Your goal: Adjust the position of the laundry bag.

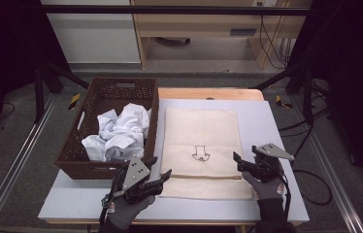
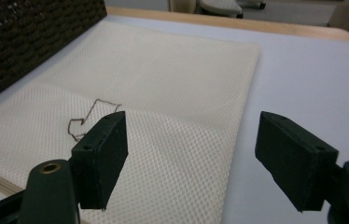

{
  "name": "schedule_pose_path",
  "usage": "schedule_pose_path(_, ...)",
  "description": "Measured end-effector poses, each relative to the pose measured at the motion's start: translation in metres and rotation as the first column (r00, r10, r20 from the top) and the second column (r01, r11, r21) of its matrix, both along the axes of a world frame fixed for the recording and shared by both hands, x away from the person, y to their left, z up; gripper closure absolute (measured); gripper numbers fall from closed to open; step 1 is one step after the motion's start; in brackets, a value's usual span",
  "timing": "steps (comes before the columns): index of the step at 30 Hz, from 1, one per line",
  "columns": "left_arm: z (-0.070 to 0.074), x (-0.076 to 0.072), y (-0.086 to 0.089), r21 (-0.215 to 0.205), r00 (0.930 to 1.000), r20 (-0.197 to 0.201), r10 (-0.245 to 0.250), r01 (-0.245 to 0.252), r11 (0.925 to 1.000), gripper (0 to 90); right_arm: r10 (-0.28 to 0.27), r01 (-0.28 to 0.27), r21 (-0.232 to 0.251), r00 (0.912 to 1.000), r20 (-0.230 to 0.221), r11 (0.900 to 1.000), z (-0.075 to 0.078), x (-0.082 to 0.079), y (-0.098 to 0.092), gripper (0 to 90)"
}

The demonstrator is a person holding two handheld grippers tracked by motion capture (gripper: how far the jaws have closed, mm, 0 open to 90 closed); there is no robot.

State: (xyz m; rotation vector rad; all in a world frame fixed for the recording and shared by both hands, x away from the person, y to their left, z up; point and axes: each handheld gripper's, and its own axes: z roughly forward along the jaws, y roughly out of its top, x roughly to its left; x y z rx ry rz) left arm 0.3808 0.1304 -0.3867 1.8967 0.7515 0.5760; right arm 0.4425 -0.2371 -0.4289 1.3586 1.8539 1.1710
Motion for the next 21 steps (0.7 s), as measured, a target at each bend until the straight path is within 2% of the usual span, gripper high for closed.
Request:
schedule_pose_path(1,0.000,0.000,0.000,0.000,1.0000,0.000,0.000,0.000,1.0000,42.5,0.000,0.000,0.000,1.0000,0.000,1.000,0.000,0.000,0.000,25.6)
schedule_pose_path(2,-0.007,0.000,-0.003,0.017,0.9996,-0.028,-0.007,0.008,0.9998,43.7,-0.002,0.001,-0.014,0.9996,-0.028,1.000,-0.004,0.002,0.001,27.2)
schedule_pose_path(3,-0.007,0.000,-0.003,0.017,0.9996,-0.028,-0.007,0.008,0.9998,44.4,-0.002,0.001,-0.014,0.9996,-0.028,1.000,-0.004,0.002,0.001,27.2)
schedule_pose_path(4,-0.015,0.001,-0.005,0.031,0.9983,-0.057,-0.009,0.011,0.9994,45.8,0.006,-0.007,-0.027,0.9985,-0.055,1.000,-0.008,0.004,0.002,29.5)
schedule_pose_path(7,-0.025,0.002,-0.005,0.062,0.9948,-0.102,-0.005,0.012,0.9980,48.3,-0.008,0.003,-0.064,0.9970,-0.077,0.998,-0.013,0.006,0.003,31.2)
schedule_pose_path(8,-0.025,0.002,-0.005,0.062,0.9948,-0.102,-0.005,0.012,0.9980,49.2,-0.011,0.006,-0.070,0.9970,-0.076,0.998,-0.015,0.006,0.003,32.5)
schedule_pose_path(10,-0.036,0.003,-0.003,0.087,0.9896,-0.143,0.017,-0.004,0.9962,51.1,-0.017,0.011,-0.060,0.9954,-0.095,0.998,-0.018,0.008,0.002,34.5)
schedule_pose_path(11,-0.036,0.003,-0.003,0.087,0.9896,-0.143,0.017,-0.004,0.9962,52.2,-0.023,0.017,-0.061,0.9944,-0.103,0.998,-0.020,0.008,0.000,35.5)
schedule_pose_path(12,-0.045,0.004,0.000,0.106,0.9848,-0.168,0.043,-0.026,0.9941,53.1,-0.028,0.021,-0.063,0.9932,-0.113,0.998,-0.022,0.009,-0.001,36.8)
schedule_pose_path(14,-0.054,0.007,0.004,0.121,0.9787,-0.197,0.059,-0.036,0.9920,55.2,-0.032,0.025,-0.056,0.9902,-0.136,0.998,-0.026,0.011,-0.003,38.7)
schedule_pose_path(15,-0.054,0.007,0.004,0.121,0.9787,-0.197,0.059,-0.036,0.9920,55.7,-0.038,0.030,-0.054,0.9880,-0.149,0.998,-0.028,0.012,-0.003,39.5)
schedule_pose_path(16,-0.062,0.009,0.005,0.144,0.9724,-0.221,0.075,-0.044,0.9886,56.9,-0.040,0.031,-0.061,0.9867,-0.158,0.998,-0.030,0.013,-0.005,40.3)
schedule_pose_path(18,-0.070,0.010,0.006,0.161,0.9663,-0.243,0.085,-0.046,0.9859,58.2,-0.043,0.033,-0.060,0.9844,-0.171,0.998,-0.033,0.014,-0.006,42.1)
schedule_pose_path(19,-0.070,0.010,0.006,0.161,0.9663,-0.243,0.085,-0.046,0.9859,59.3,-0.043,0.033,-0.060,0.9844,-0.171,0.998,-0.033,0.014,-0.006,42.1)
schedule_pose_path(20,-0.076,0.011,0.006,0.173,0.9606,-0.262,0.094,-0.049,0.9837,60.8,-0.052,0.040,-0.070,0.9814,-0.185,0.997,-0.037,0.015,-0.008,44.8)
schedule_pose_path(21,-0.078,0.012,0.005,0.182,0.9584,-0.268,0.097,-0.049,0.9820,61.6,-0.064,0.052,-0.066,0.9784,-0.197,0.996,-0.038,0.015,-0.008,46.0)
